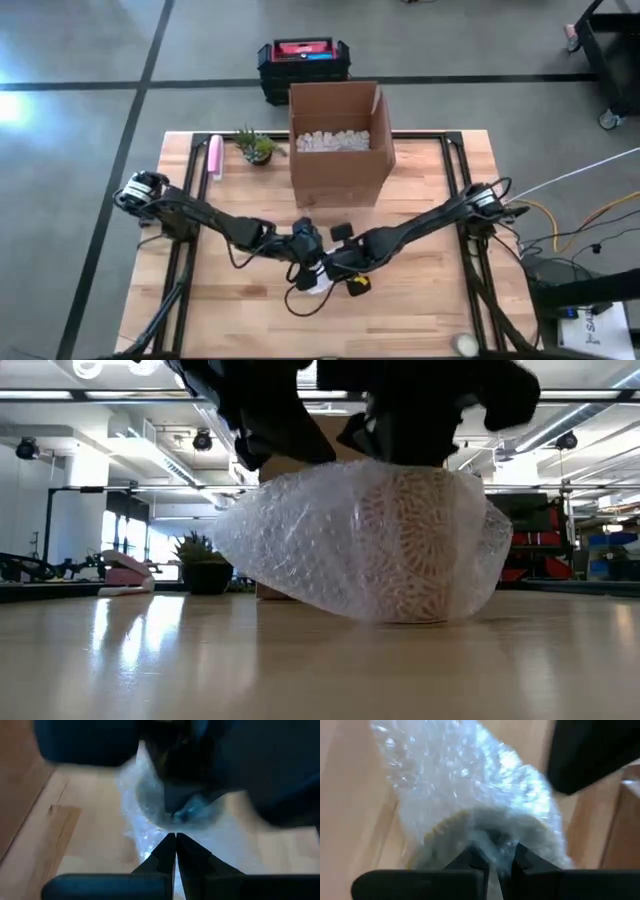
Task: Wrap mug
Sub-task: Wrap the orange patterned mug using the bubble wrap
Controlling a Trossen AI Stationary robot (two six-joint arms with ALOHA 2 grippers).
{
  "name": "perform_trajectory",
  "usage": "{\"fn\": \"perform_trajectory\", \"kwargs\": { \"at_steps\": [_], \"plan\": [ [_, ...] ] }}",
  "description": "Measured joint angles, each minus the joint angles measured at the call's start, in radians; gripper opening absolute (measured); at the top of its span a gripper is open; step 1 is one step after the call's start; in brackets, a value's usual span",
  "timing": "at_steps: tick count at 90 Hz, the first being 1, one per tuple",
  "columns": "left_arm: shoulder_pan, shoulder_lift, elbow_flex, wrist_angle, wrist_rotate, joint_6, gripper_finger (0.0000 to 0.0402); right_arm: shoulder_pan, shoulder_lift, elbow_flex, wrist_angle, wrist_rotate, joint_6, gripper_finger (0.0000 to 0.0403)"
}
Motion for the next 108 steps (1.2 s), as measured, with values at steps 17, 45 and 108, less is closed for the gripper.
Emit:
{"fn": "perform_trajectory", "kwargs": {
  "at_steps": [17,45,108],
  "plan": [
    [-0.037,-0.032,-0.003,-0.176,0.024,-0.071,0.0000,0.000,-0.007,-0.002,-0.005,-0.005,0.027,0.0008],
    [-0.055,0.093,-0.049,0.042,0.068,-0.061,0.0000,0.000,-0.031,-0.006,0.013,-0.008,0.038,0.0008],
    [0.009,0.132,0.003,0.202,0.029,0.028,0.0000,0.002,-0.031,-0.015,0.040,-0.022,0.037,0.0008]
  ]
}}
